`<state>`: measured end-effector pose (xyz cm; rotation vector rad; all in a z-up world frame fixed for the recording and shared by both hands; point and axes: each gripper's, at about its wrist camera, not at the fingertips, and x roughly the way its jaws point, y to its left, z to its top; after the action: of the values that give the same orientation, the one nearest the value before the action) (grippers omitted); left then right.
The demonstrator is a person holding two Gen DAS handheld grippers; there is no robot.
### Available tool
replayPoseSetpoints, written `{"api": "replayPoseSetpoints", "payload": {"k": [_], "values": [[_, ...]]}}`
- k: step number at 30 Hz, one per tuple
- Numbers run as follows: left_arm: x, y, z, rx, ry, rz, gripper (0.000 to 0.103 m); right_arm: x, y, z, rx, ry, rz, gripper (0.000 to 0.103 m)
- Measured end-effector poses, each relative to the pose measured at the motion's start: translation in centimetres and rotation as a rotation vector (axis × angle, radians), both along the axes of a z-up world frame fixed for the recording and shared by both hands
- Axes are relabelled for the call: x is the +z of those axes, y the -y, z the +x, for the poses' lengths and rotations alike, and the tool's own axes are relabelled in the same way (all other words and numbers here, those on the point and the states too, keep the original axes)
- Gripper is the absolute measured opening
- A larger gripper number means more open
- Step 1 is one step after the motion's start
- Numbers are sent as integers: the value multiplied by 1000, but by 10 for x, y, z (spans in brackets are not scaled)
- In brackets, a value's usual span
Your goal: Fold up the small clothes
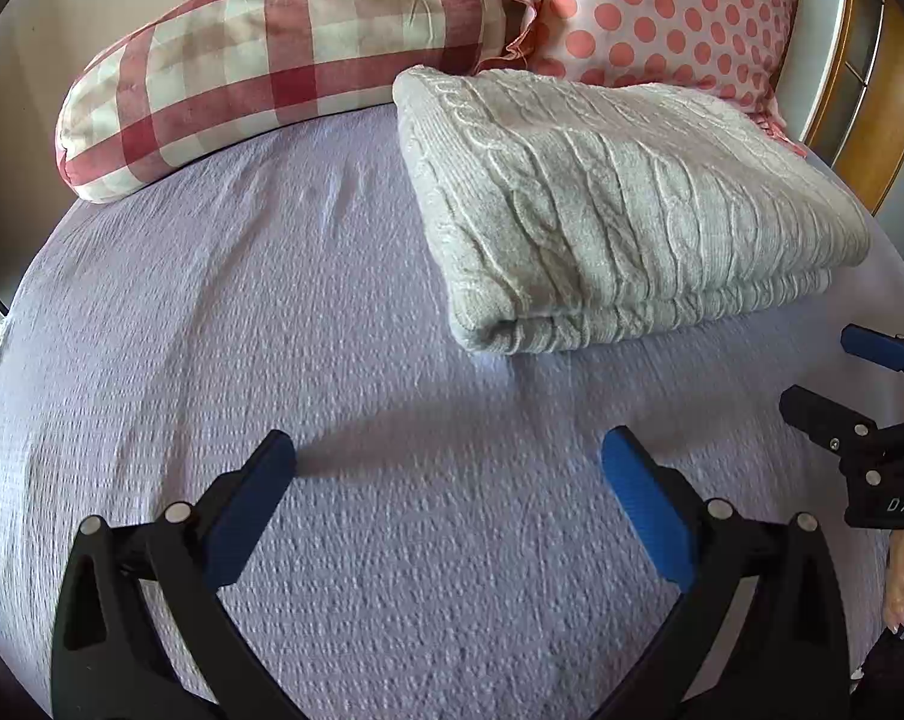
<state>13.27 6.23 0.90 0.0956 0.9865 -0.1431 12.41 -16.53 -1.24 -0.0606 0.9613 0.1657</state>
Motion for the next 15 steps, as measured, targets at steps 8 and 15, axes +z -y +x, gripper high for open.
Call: {"api": "replayPoseSetpoints", "payload": {"k": [8,15], "values": [[0,0,0,1,0,0,101,0,-1,0,-4,0,1,102],[0,0,0,2,0,0,101,0,-1,0,-5,1,1,102]]}}
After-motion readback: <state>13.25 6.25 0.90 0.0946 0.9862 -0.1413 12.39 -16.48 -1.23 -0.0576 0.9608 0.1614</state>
